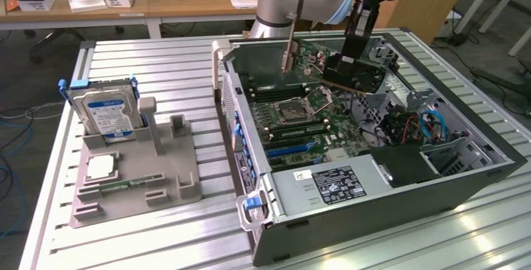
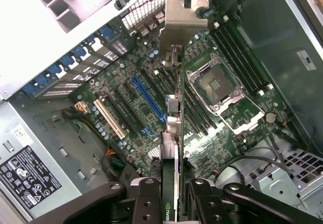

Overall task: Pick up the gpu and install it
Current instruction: 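Insert the gpu into the slot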

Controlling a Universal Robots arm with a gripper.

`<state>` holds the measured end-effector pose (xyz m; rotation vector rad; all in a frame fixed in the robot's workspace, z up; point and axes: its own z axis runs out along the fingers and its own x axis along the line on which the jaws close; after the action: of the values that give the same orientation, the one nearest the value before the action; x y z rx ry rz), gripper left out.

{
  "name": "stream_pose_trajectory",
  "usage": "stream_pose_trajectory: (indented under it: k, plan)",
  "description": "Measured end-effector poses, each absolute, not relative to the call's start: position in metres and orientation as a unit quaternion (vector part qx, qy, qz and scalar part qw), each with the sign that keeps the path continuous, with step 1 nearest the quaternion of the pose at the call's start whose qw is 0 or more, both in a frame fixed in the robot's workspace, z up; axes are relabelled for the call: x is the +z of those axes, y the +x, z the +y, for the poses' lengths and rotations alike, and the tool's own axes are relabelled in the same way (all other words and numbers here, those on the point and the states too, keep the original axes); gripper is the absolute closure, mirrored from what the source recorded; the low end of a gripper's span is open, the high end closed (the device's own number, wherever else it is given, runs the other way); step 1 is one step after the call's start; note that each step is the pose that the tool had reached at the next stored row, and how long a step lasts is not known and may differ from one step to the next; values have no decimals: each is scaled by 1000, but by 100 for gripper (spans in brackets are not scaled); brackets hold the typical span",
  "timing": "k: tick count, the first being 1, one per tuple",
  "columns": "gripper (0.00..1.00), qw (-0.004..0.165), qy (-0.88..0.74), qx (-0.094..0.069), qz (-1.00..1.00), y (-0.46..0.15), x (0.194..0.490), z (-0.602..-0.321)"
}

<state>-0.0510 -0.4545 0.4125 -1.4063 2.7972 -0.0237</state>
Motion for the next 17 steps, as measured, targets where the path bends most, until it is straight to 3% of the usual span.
stream_pose_trajectory:
  k: [17]
  plan:
    - [74,6,-502,-7,865,-51,412,-458]
